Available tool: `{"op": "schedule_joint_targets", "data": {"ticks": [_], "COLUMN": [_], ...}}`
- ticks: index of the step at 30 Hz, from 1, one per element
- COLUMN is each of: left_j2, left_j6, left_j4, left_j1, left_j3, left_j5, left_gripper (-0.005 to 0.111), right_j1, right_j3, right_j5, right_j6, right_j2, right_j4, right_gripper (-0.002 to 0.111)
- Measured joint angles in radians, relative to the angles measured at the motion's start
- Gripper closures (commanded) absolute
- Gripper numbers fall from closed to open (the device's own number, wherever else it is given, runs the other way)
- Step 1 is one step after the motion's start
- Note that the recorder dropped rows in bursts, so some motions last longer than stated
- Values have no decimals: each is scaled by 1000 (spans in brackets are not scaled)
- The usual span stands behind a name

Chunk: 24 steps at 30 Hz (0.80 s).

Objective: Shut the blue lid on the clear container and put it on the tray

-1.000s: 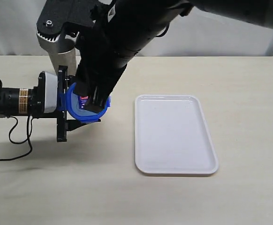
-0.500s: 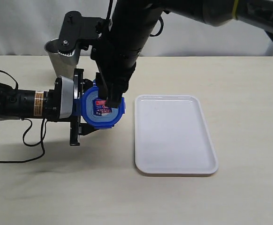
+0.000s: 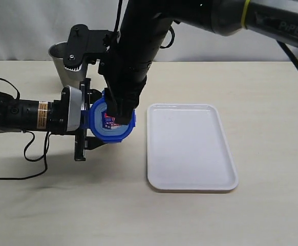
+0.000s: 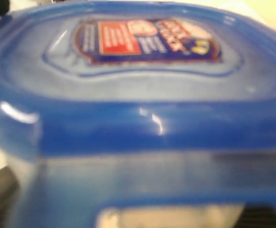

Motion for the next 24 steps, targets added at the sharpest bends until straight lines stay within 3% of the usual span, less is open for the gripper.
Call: {"op": "schedule_joint_targets", "data": {"ticks": [15, 20, 24], "left_j2": [4, 4, 4], "left_j6": [4, 4, 21], "left_j4": [0, 27, 50], "left_j1": [0, -1, -1], "left_j3": [0, 2, 4], "left_j5": [-10, -13, -13], "left_gripper": [107, 107, 107], "right_j1": [0, 0, -2], "right_j3": [-8, -6, 41], "right_j5": [-78, -29, -40], "right_j6": [-63, -77, -93], "right_j2": [30, 30, 18], "right_j4": [-51, -19, -7], "right_gripper": [57, 73, 73]}}
